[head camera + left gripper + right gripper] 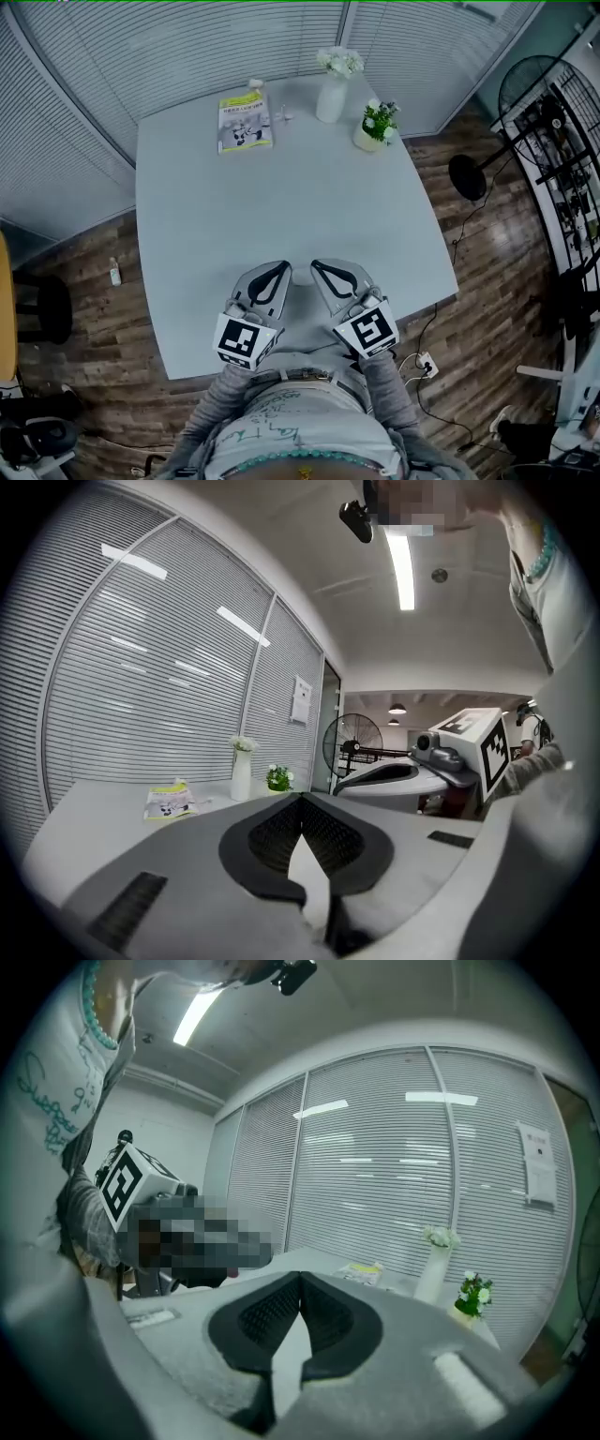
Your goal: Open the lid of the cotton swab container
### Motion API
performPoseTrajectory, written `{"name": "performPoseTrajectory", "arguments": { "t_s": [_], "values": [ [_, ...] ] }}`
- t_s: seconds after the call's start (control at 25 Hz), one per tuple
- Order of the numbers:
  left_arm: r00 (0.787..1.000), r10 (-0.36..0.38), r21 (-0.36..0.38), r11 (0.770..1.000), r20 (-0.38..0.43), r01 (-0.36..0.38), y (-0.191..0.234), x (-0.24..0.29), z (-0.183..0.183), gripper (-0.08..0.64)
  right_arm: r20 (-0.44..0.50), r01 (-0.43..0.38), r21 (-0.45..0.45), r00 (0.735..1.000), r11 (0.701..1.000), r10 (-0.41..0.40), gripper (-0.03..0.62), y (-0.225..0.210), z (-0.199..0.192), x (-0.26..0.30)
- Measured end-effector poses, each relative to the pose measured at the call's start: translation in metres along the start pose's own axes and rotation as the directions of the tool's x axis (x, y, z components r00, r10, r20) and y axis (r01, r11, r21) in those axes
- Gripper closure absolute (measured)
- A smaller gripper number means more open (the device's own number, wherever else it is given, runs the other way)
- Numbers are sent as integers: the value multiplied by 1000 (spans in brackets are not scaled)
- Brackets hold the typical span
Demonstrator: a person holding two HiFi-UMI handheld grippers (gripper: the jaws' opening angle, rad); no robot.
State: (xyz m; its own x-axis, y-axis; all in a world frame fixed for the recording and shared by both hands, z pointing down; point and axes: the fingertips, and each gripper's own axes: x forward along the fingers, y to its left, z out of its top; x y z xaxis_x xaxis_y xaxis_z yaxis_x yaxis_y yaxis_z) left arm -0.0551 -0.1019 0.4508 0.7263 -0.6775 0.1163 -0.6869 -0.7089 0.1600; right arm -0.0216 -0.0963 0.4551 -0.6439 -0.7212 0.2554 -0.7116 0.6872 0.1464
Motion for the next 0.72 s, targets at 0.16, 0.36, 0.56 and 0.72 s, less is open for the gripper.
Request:
{"name": "performPoseTrajectory", "arguments": {
  "t_s": [0.16,0.36,0.56,0.72],
  "values": [
    [1000,-3,7,1000,-20,3,1,2,-16,561,-19,-17,1,1000,1000,17,592,-8,-18,-4],
    [998,19,11,1000,-54,-18,1,10,-29,561,-61,-95,-33,994,995,93,592,-16,-36,-11],
    [994,39,20,999,-102,-38,3,12,-48,561,-84,-126,-19,989,992,124,592,-24,-56,-11],
    [990,37,22,999,-137,-34,1,14,-64,561,-107,-134,-4,985,991,133,592,-29,-69,-8]
  ]
}}
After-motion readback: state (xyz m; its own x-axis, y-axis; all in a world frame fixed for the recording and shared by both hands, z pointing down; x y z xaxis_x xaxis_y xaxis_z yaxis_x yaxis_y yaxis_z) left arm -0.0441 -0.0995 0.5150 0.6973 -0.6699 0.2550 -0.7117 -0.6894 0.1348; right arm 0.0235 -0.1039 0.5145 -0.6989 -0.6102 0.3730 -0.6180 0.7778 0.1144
